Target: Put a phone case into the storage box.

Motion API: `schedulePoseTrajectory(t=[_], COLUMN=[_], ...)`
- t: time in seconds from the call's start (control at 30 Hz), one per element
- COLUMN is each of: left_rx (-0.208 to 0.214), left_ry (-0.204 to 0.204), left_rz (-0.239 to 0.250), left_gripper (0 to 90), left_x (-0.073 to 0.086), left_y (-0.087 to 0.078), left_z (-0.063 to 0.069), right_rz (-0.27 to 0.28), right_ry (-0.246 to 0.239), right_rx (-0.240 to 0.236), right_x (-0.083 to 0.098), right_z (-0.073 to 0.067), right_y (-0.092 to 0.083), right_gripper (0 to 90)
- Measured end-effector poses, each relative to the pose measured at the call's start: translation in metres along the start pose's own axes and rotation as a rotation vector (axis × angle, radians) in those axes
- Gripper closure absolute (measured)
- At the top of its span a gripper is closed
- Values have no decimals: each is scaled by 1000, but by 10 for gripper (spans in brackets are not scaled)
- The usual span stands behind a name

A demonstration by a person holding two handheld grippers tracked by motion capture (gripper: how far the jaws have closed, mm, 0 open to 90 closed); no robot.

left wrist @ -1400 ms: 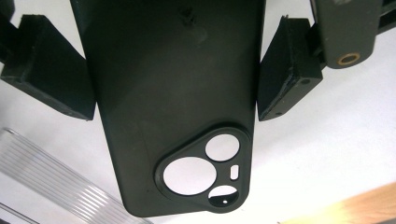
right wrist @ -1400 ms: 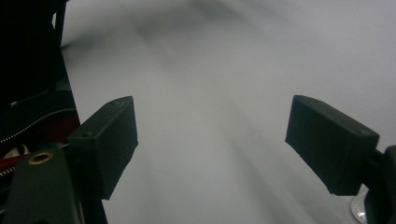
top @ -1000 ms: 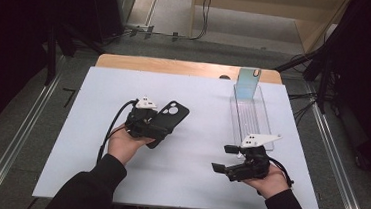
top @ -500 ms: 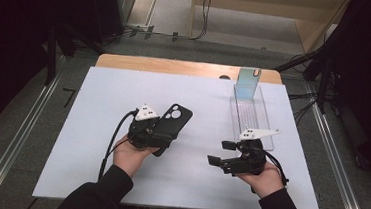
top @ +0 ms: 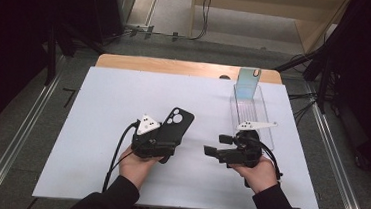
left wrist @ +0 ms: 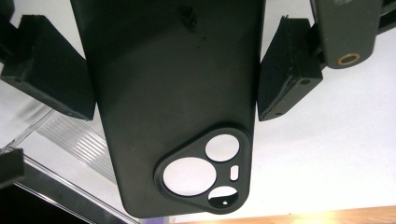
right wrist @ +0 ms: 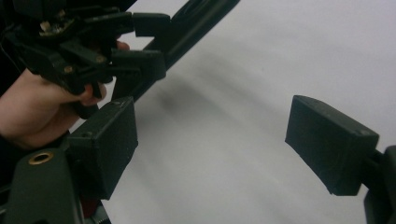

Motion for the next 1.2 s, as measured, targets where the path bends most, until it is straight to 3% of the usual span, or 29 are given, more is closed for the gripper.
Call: schedulePoseTrajectory(t=[0.5, 0.8, 1.03, 1.2], left_rx=[-37, -28, -28, -24], left_ry=[-22, -32, -24, -31], left_rz=[75, 98, 122, 140], left_gripper=[147, 147, 147, 146], left_x=[7, 14, 15, 13], left_y=[2, 5, 6, 6], left_z=[6, 14, 19, 21], right_rz=[24, 40, 41, 32], right_ry=[58, 87, 108, 148], right_rx=[-9, -13, -6, -12], right_x=[-17, -28, -35, -40], right_z=[-1, -3, 1, 3], right_y=[17, 28, 40, 46], right_gripper=[150, 151, 199, 246])
Point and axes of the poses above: each handheld gripper's, and its own axes: y roughly forward along the jaws, x roughly out of its underside, z roughly to its right, the point moved 8 cm from there along y, roughly forward along the jaws, and after that the axes turned 4 degrees about z, right-handed, at the moved point
